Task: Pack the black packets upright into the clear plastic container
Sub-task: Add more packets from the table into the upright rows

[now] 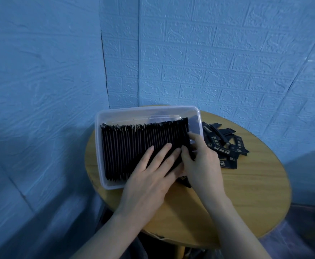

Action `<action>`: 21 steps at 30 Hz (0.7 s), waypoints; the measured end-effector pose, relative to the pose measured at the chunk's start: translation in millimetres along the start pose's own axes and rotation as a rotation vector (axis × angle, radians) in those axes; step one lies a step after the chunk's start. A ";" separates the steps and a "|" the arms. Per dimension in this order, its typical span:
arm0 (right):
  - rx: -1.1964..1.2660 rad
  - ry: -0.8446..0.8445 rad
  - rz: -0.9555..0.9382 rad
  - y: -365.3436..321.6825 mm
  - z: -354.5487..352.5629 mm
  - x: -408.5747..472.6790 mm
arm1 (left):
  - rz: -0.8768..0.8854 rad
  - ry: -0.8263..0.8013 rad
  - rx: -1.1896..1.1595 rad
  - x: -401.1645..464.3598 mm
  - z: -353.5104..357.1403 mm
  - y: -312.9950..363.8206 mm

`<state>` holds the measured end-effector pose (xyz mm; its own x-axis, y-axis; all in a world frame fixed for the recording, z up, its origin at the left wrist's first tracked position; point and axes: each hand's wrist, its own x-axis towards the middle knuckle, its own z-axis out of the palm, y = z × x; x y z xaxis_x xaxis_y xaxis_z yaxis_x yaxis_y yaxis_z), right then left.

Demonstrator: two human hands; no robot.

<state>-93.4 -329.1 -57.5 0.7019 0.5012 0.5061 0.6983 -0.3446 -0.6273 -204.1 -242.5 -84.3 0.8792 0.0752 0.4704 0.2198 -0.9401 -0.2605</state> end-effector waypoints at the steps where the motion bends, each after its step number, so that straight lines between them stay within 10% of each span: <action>1: 0.011 -0.002 0.004 -0.7 -0.5 -0.4 | -0.001 0.001 0.000 0.0 -0.1 0.2; 21: 0.048 0.034 -0.032 4.5 5.0 -1.6 | -0.006 0.011 0.024 -0.5 3.0 -0.4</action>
<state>-92.1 -327.5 -64.1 0.6844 0.4837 0.5455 0.7134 -0.2900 -0.6379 -203.3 -241.2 -86.9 0.8731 0.0766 0.4815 0.2349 -0.9315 -0.2779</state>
